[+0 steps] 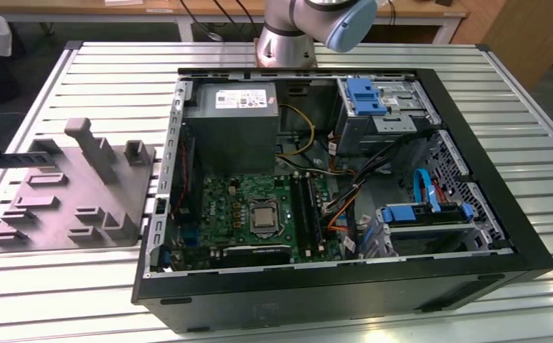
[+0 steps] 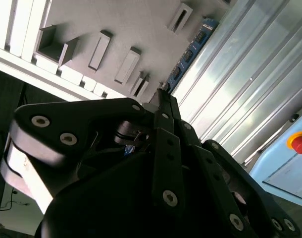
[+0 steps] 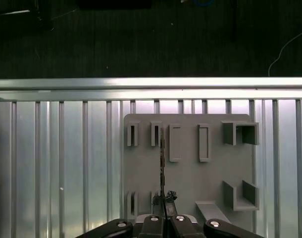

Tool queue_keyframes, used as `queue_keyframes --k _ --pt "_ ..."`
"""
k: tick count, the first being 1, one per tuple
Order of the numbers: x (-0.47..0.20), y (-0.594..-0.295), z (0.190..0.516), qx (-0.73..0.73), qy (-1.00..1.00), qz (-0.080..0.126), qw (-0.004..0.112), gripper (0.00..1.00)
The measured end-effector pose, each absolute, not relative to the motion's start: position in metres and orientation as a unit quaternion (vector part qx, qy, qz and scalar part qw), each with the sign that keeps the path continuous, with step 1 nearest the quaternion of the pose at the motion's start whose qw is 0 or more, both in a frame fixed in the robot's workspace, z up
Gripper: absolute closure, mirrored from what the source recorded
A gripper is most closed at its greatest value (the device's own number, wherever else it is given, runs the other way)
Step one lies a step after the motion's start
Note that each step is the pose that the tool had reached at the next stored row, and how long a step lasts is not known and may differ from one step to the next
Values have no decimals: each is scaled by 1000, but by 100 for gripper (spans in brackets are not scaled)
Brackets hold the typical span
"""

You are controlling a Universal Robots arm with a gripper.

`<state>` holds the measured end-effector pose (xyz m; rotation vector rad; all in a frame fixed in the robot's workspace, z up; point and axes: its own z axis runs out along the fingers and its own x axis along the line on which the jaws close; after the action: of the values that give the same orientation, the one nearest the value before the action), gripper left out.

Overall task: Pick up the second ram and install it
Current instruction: 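Pick up the second ram and move it above second insertion slot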

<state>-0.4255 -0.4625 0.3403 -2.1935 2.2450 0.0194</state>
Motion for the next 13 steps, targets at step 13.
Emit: queue_keyframes --k 13 --pt "-426 -462 376 -699 715 6 1 89"
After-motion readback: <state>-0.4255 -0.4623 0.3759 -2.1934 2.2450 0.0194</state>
